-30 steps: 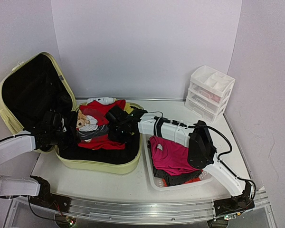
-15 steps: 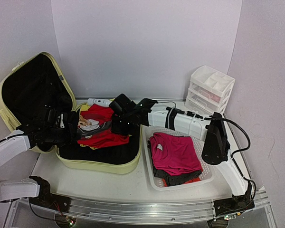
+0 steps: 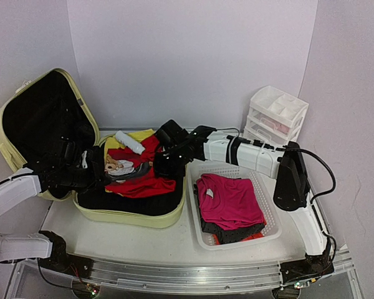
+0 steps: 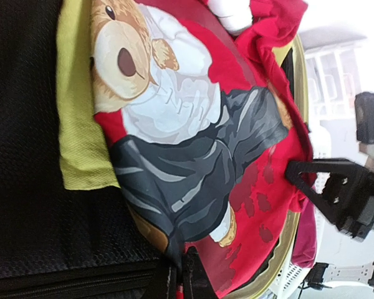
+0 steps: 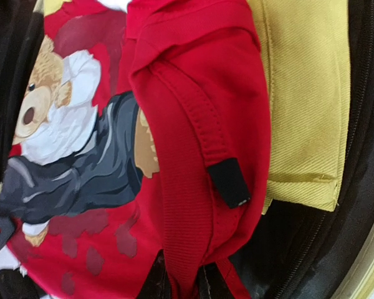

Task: Open, take out, and arrange the luggage
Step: Pick up the clothes from the opened luggage.

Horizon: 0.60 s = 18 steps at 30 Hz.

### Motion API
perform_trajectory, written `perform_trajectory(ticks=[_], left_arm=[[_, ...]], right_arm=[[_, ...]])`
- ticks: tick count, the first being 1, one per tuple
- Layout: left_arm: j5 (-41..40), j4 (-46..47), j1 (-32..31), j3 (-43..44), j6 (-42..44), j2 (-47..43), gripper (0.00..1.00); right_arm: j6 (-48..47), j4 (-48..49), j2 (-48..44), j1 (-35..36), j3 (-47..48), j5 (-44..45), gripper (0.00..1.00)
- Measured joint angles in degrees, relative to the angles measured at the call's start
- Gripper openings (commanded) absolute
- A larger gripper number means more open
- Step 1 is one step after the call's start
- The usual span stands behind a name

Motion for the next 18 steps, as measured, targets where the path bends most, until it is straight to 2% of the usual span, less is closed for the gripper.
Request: perform_trajectory(ticks=[4, 8, 14, 18], left_arm=[[0.4, 0.3, -2.5, 1.2, -1.6, 2.1, 0.0], [-1.4, 2.1, -8.3, 3.7, -3.8, 4.0, 0.0], [-2.5, 6.7, -12.5, 8.2, -6.7, 6.7, 0.0], [-2.6, 8.1, -13.8, 12.3, -7.2, 10.0, 0.0]], right_arm=[[-3.3, 0.5, -2.3, -2.8, -2.1, -6.9, 0.0], [-6.4, 0.6, -7.1, -7.0, -5.8, -12.9, 0.0], [-9.4, 0.4, -14.4, -12.0, -11.2, -18.2, 0.0], [-11.3, -0.2, -16.2, -14.1, -11.6, -19.6, 0.0]])
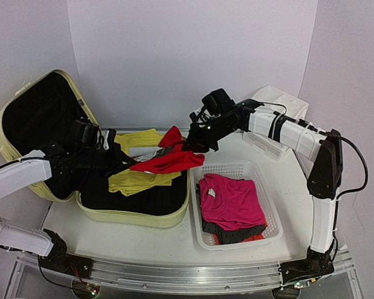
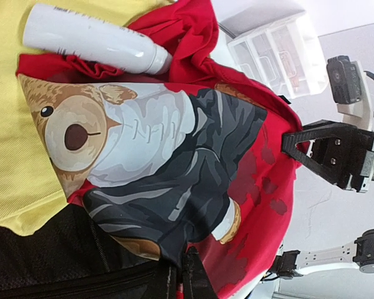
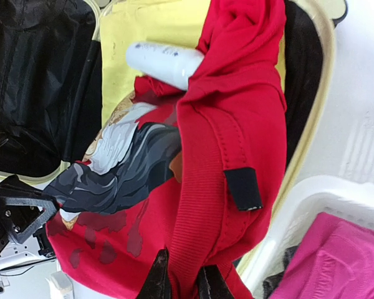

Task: Open, take out, and arrange the luggage
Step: Pick up the clothes from the opened luggage, then place the clothes in the bin.

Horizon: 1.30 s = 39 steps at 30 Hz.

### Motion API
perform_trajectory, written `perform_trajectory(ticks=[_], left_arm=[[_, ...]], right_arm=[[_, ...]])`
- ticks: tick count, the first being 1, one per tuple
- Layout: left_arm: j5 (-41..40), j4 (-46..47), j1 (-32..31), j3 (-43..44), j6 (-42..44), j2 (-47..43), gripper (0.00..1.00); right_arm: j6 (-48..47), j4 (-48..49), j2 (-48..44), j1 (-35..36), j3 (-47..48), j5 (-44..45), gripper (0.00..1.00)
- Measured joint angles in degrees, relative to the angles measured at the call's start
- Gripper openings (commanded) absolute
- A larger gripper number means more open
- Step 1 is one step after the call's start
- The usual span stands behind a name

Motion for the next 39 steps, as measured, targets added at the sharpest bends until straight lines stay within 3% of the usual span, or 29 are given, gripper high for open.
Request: perform_trajectory(ticks=[12, 28, 33, 39], left_arm=[[-1.1, 0.5, -2.8, 12.2, 1.1, 9.7, 0.0], [0.9, 2.3, -3.8, 44.0, 7.0, 29.0, 0.0], [1.9, 2.7, -4.7, 46.2, 6.9, 31.9, 0.0], [2.1, 2.5, -8.4, 46.2, 5.9, 33.5, 0.0]], right_arm=[[-3.6, -3.0, -1.9, -7.1, 0.2, -3.7, 0.0], [-5.1, -5.7, -4.0, -20.2, 14.7, -8.9, 0.0], [-5.4, -6.8, -5.1, -22.6, 13.5, -10.9, 0.0], [-6.6, -8.8, -11.0, -24.9, 4.2, -11.2, 0.0]])
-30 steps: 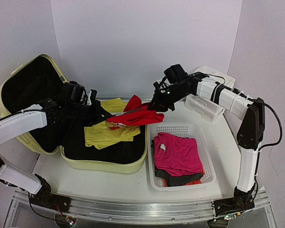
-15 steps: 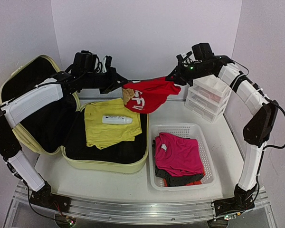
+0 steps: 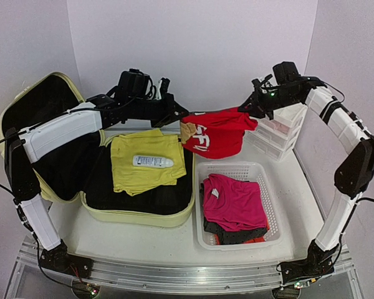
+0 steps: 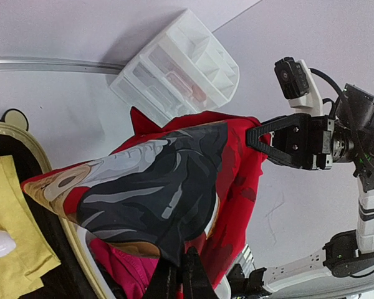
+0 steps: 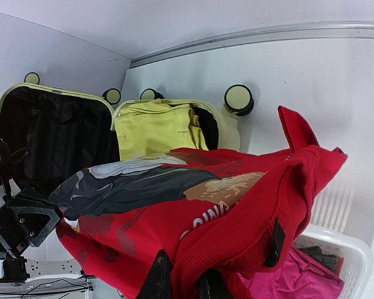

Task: Open, take out, and arrange the luggage
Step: Place the clothes in the bin.

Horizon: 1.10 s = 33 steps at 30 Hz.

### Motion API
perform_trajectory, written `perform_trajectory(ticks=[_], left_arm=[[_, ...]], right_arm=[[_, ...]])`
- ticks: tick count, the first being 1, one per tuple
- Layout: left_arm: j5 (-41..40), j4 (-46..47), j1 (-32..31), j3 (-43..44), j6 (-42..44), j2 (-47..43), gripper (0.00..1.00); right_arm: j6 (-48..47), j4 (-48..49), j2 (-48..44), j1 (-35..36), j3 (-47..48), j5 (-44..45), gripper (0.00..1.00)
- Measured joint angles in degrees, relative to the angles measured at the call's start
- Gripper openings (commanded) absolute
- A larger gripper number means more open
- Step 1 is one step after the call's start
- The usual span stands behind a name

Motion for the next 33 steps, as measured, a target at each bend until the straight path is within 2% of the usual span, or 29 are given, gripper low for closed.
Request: perform_trajectory(ticks=[7, 13, 19, 33], left_arm=[[-0.4, 0.2, -5.5, -0.7, -1.2, 0.2, 0.0], [-0.9, 0.6, -10.1, -5.1, -3.1, 0.2, 0.0], [-1.7, 0.6, -14.2, -9.2, -5.3, 0.2, 0.0], [-4.6, 0.4, -22.9, -15.1, -8.4, -2.0, 0.0]], right_arm=[[-1.9, -3.0, -10.8, -2.4, -11.6, 0.5, 0.0], [-3.4, -5.3, -20.3, -3.1, -22.7, 2.1, 0.0], [-4.0, -7.2, -25.0, -3.6, -33.0, 2.4, 0.0], [-6.6, -13.7, -32.7, -3.9, -41.2, 0.8, 0.0]])
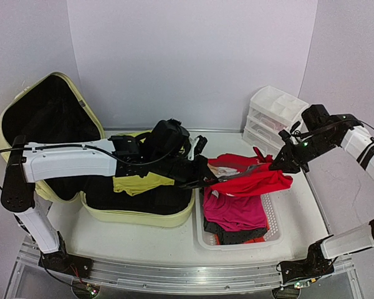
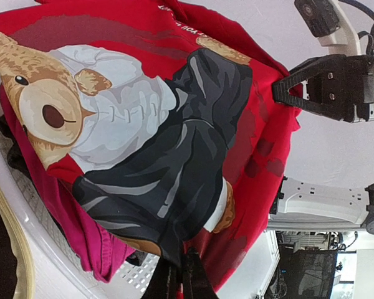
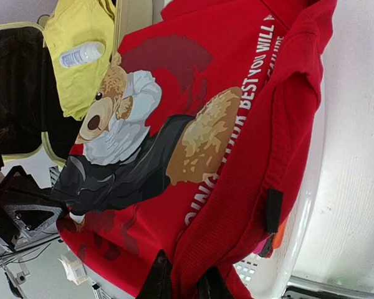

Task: Open, take out, and arrange the luggage
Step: Place the clothes in the bin.

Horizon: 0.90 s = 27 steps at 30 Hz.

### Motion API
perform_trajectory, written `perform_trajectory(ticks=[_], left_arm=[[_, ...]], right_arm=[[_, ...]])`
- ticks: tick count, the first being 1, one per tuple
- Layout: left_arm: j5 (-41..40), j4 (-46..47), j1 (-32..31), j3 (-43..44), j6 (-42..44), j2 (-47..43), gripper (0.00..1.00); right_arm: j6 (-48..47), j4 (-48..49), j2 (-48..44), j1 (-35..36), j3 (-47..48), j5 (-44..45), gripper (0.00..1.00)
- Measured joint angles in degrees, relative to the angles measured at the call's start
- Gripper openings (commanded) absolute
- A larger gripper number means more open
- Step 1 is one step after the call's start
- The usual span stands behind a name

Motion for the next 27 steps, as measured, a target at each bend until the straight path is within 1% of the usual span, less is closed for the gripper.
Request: perform_trajectory(ticks=[8, 13, 19, 23, 27], left_arm=[[-1.8, -0.2, -2.3, -4.1, -1.7, -3.0, 0.0], [-1.9, 0.6, -3.6, -7.1, -2.9, -3.2, 0.0], [-1.8, 0.1, -5.2, -7.9, -3.3, -3.1, 0.0], [-1.7, -1.0, -6.0, -7.9, -3.3, -2.9, 0.0], [-1.1, -2.5, -7.1, -7.9, -3.3, -1.6, 0.0]], right_arm=[[-0.7, -1.1, -0.6, -0.1, -6.6, -4.1, 0.0], [-0.9, -0.9, -0.6, 0.0, -9.5, -5.7, 0.0], [-1.6, -1.2, -0.6, 0.5, -14.6, -6.3, 0.0], [-1.6, -1.2, -0.6, 2.0, -16.7, -5.5, 0.07], [-0.3, -0.9, -0.4, 5.7, -18.3, -1.9, 0.11]])
